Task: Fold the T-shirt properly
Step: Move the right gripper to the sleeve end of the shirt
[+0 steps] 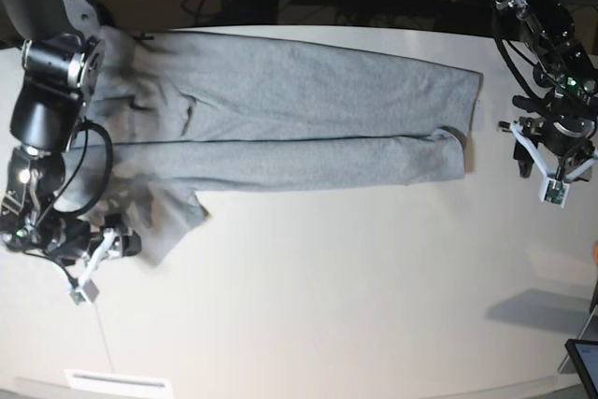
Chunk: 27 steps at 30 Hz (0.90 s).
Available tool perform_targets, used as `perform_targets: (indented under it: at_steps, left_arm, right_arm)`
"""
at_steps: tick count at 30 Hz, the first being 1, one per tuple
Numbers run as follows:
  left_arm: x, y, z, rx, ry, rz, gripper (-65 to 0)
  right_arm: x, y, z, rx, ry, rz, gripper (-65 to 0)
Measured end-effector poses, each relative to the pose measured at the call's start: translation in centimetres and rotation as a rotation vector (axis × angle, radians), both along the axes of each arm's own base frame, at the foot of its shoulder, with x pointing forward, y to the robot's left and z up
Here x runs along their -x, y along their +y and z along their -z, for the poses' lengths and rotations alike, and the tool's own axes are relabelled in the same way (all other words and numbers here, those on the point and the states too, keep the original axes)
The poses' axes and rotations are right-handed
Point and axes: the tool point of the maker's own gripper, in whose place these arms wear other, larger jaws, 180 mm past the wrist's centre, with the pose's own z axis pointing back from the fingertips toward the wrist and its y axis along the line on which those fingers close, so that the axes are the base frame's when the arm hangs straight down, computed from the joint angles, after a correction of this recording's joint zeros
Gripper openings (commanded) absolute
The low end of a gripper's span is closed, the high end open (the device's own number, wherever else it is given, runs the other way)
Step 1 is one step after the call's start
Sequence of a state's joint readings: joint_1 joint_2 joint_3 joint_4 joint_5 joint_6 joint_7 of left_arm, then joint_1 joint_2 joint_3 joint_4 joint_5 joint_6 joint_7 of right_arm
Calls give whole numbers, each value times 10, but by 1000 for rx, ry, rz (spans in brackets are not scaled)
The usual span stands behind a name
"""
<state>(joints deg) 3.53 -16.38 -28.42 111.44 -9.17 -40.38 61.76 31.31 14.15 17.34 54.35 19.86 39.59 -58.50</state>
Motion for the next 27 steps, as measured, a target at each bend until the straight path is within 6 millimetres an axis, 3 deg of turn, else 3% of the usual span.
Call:
perform_targets:
  at_steps: [8,16,23,27]
  left_arm:
    - [0,4,-3,-21,4,7,-326]
    - [-1,3,-3,-18,3,9,-326]
    - [-2,0,-2,-12,3,17,-326]
    - [-1,1,-2,-12,4,11,-326]
  right_arm:
    - [-23,40,17,-96,26,-51,-242]
    - [-22,18,28,-119,38,19,-242]
    - [-20,22,34,-72,49,-12,-242]
    - [-19,35,38,-103,35,-15,-248]
